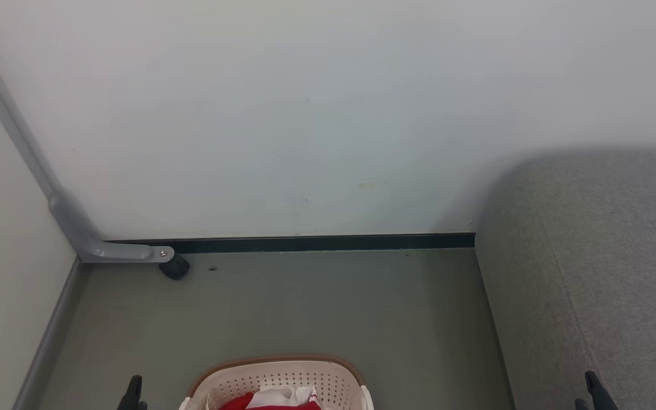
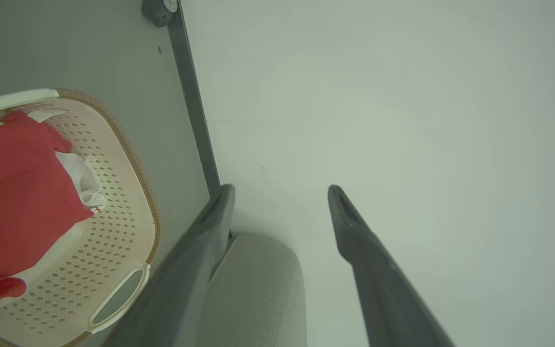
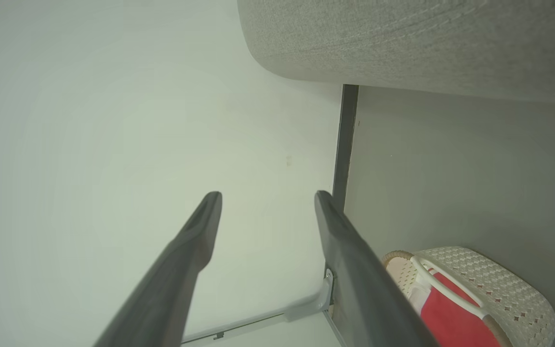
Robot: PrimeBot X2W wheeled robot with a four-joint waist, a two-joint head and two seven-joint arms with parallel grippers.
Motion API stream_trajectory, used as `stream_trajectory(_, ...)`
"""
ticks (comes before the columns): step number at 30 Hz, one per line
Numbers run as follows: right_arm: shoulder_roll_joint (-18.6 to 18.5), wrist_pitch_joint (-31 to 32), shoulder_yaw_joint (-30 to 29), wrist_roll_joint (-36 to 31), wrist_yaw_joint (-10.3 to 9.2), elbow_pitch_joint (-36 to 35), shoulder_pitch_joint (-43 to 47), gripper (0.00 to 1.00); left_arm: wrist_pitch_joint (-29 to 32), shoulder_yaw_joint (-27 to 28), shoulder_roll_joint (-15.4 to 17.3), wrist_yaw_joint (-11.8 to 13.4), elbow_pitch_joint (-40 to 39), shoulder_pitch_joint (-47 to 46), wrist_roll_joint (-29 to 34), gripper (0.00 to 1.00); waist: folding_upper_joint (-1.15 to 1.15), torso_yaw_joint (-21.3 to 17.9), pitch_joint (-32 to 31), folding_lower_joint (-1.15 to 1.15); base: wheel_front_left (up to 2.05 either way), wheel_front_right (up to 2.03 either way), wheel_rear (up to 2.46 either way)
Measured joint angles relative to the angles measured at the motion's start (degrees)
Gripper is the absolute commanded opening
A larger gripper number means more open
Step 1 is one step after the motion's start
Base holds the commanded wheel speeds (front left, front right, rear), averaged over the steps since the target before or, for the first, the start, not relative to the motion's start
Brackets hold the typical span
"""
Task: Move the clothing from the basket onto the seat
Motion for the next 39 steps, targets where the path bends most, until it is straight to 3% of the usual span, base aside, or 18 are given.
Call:
stream_trajectory(23,-0.1,-4.9,3.4,-7.6,-3.13,-1.9,-2.5,1.0,-5.0,2.7,0.0,0.1,-2.4,-0.1,7.5,1.0,0.0,-0.6,-0.6,0.0,0.0,0.0,0.0)
stream_trajectory(39,-0.3,-8.3,6.5,-22.1,-5.54,-5.6,-5.2,1.0,-8.5,3.7,0.1,5.6,-11.0,-0.2,22.1,1.0,0.0,-0.8,-0.9,0.0,0.0,0.0,0.0)
